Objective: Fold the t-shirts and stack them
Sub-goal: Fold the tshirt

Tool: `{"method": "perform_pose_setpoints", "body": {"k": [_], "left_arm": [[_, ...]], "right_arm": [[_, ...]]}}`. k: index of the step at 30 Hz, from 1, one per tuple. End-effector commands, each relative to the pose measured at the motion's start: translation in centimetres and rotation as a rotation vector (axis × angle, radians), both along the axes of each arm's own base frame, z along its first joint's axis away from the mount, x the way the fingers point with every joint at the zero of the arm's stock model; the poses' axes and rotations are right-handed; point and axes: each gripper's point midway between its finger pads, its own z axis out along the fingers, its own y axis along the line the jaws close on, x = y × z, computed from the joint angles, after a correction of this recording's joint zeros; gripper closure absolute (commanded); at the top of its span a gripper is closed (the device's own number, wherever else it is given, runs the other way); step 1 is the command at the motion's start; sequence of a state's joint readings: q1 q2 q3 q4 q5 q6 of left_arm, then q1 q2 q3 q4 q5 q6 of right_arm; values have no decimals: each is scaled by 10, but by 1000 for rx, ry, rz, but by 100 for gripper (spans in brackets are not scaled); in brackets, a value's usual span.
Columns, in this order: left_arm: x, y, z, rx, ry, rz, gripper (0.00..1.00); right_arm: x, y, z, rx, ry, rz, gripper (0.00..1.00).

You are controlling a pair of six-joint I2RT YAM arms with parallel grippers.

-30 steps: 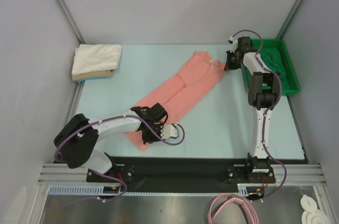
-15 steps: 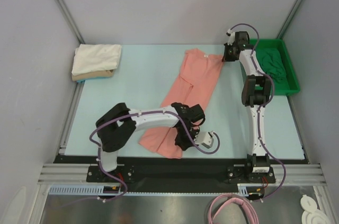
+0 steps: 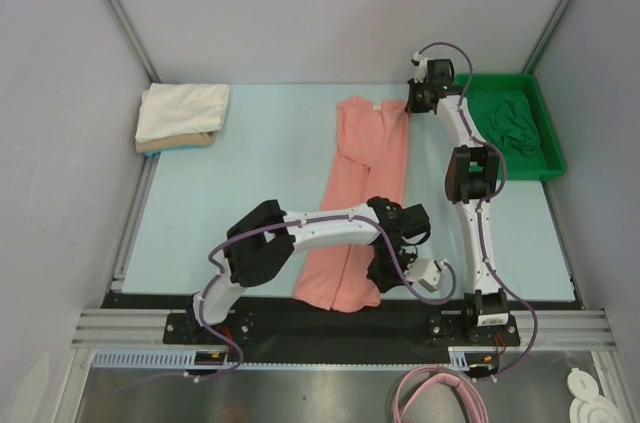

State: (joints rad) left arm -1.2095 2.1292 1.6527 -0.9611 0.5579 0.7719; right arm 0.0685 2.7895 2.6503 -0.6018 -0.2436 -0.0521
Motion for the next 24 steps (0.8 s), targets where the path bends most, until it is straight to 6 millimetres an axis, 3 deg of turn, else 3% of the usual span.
{"method": "perform_pose_setpoints", "body": {"k": [1, 2, 3, 4, 5, 6, 7, 8, 9, 10, 11, 12, 13, 14, 15, 16, 17, 18, 19, 20, 21, 22, 23, 24], "left_arm": [[-36, -27, 36, -48, 118, -78, 92], [-39, -32, 42, -52, 123, -86, 86], [-42, -40, 52, -63, 129, -86, 70], [-44, -45, 59, -76, 133, -80, 63], [-45, -48, 68, -94, 143, -77, 59], [-44, -53, 86, -139, 135, -73, 49], [-41, -54, 95, -161, 119, -60, 45], [-34, -56, 102, -186, 90, -32, 43], [-29, -56, 109, -208, 77, -12, 42], [-14, -53, 132, -262, 48, 35, 40], [-3, -51, 141, -274, 47, 100, 37], [15, -52, 142, -298, 14, 161, 37], [48, -42, 162, -348, -12, 256, 36], [69, -40, 165, -367, -3, 352, 35], [93, -35, 172, -394, -6, 438, 35], [141, -16, 178, -417, -2, 581, 34], [166, -10, 187, -457, 35, 682, 35], [213, 17, 188, -473, 48, 817, 36], [232, 27, 191, -494, 93, 878, 37], [256, 32, 186, -499, 150, 964, 39], [275, 42, 185, -508, 183, 1017, 40], [305, 66, 181, -518, 210, 1106, 42], [320, 70, 185, -549, 259, 1152, 43], [343, 87, 170, -541, 285, 1218, 43]], "right_arm": [[20, 6, 27, -24, -112, -13, 100], [20, 5, 36, -25, -122, -22, 100], [21, 0, 42, -36, -130, -43, 94], [21, -4, 46, -40, -131, -57, 85], [21, -15, 50, -46, -131, -81, 67], [20, -23, 69, -50, -154, -98, 61], [15, -30, 64, -53, -128, -108, 56], [15, -47, 101, -41, -182, -137, 50], [11, -52, 111, -30, -192, -141, 48], [5, -53, 120, -18, -196, -139, 47], [-4, -73, 110, -9, -169, -169, 46], [-15, -86, 149, 16, -219, -182, 46], [-24, -90, 159, 33, -225, -185, 45], [-42, -89, 136, 60, -162, -175, 44], [-55, -94, 146, 66, -166, -179, 43], [-72, -90, 181, 73, -213, -163, 43], [-88, -86, 182, 77, -198, -148, 41], [-114, -75, 161, 112, -130, -105, 41], [-136, -65, 189, 129, -172, -68, 41], [-154, -51, 189, 165, -151, -18, 41], [-177, -43, 166, 181, -80, -4, 41], [-192, -34, 169, 163, -87, 52, 41], [-211, -24, 186, 179, -116, 97, 43], [-225, -20, 185, 182, -114, 118, 43]]}}
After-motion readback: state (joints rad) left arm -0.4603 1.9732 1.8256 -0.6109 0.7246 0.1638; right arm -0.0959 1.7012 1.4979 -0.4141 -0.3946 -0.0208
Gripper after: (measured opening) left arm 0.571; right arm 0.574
